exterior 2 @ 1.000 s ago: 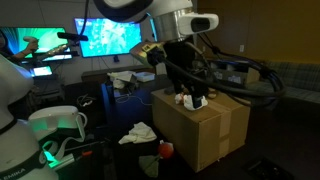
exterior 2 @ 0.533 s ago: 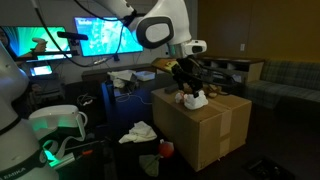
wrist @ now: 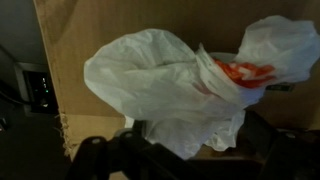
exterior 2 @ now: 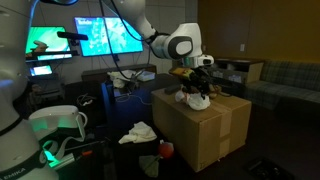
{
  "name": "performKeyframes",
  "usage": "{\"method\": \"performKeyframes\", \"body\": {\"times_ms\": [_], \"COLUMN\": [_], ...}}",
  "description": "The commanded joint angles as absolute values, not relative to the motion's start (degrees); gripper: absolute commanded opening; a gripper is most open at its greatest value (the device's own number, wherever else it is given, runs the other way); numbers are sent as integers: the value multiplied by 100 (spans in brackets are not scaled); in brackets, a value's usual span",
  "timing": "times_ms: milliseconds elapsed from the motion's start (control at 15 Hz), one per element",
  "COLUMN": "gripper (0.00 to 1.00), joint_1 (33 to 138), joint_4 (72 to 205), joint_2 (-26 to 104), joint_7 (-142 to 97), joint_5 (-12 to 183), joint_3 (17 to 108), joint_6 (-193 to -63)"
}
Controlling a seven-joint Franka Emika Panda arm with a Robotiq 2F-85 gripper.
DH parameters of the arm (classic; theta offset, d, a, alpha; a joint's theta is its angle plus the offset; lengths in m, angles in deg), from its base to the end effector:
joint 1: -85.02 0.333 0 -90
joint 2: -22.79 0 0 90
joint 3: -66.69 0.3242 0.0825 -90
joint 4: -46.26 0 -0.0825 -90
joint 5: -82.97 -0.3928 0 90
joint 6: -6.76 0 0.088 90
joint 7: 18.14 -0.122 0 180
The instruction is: Swap the things on the box with the things on the table
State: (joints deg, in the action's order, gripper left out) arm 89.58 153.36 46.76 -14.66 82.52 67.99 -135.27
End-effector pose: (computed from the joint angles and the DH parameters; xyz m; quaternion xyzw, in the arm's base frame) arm 0.6636 0.0672 0.2969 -0.9924 -0.0768 -0.0954 0.0092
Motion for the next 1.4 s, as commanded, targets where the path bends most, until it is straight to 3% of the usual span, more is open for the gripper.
{"method": "performKeyframes", "body": {"times_ms": [0,200,267,333,667,867,1067,1333], "gripper": [100,100,75,74,36,14,5,10], "joint_1": [9017,8958,8945,8904,8716,8524,8283,7861], "joint_4": [14186,13637,13504,13385,13339,13989,14561,15332], "joint_2": [5397,5758,5829,5877,5660,4959,4386,3820], "joint_7": [-1760,-1692,-1700,-1603,-1182,-912,-742,-421], "joint_5": [8632,8720,8723,8708,8625,8515,8418,8167], "joint_3": [6695,6668,6657,6675,6760,6789,6737,6569], "joint_6": [-12642,-11961,-11790,-11583,-10976,-11038,-11190,-11352]}}
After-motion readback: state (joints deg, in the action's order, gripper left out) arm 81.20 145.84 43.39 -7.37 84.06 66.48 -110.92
